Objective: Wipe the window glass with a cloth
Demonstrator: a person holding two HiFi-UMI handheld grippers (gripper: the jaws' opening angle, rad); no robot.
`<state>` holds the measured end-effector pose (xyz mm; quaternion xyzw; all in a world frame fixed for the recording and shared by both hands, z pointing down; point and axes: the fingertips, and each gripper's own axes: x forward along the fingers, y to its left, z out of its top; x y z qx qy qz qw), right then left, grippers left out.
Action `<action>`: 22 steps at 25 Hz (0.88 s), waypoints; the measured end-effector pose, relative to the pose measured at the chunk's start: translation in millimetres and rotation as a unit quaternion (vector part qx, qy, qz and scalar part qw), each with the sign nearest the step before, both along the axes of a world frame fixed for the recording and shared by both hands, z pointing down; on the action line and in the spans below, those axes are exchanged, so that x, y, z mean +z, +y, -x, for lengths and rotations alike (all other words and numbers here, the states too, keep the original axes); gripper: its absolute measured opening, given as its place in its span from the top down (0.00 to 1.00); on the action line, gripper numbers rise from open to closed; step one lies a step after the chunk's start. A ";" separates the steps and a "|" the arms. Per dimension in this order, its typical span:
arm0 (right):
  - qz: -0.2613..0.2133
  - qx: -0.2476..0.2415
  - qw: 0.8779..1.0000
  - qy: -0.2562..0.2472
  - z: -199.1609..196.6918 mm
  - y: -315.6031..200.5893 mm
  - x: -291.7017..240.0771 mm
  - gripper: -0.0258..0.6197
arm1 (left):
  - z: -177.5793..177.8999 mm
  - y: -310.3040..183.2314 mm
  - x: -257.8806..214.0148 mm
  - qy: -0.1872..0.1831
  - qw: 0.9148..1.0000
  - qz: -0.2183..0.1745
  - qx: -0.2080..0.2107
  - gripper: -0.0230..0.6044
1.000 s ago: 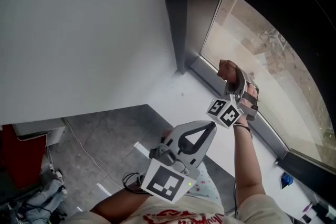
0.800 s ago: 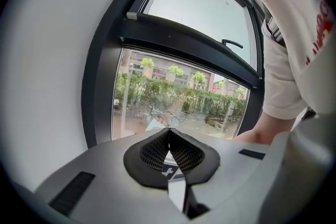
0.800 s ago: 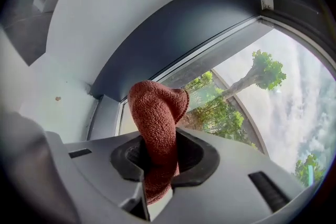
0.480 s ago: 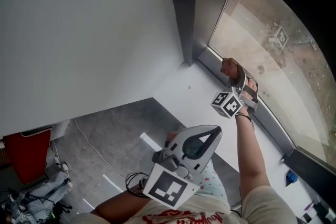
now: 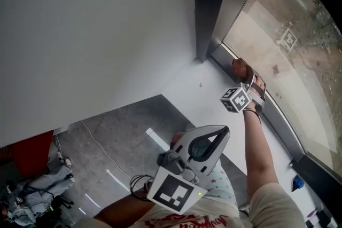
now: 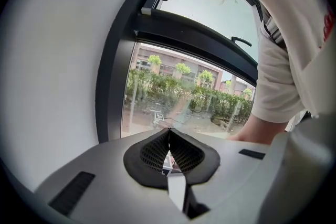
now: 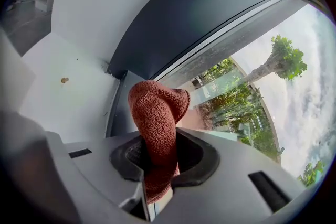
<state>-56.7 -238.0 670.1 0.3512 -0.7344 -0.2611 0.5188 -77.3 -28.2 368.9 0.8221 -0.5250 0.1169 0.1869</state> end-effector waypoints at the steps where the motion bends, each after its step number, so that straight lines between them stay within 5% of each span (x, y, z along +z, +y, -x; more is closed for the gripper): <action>1: 0.003 0.000 1.000 0.002 0.0 0.2 3.5 0.82 | 0.1 1.0 -0.4 -0.001 1.000 0.000 -0.002 0.93; 16: 0.076 0.004 0.995 0.058 -0.9 -8.8 69.4 0.82 | 26.8 -5.8 23.2 0.004 1.000 0.015 -0.017 0.93; 19: 0.054 0.001 0.998 0.019 6.1 -10.3 23.8 0.82 | 28.3 -7.8 12.5 -0.001 1.000 0.002 -0.017 0.93; 22: 0.002 0.003 0.998 -0.056 9.9 6.5 -79.3 0.82 | 26.5 -0.8 -9.6 -0.007 1.000 -0.006 -0.013 0.93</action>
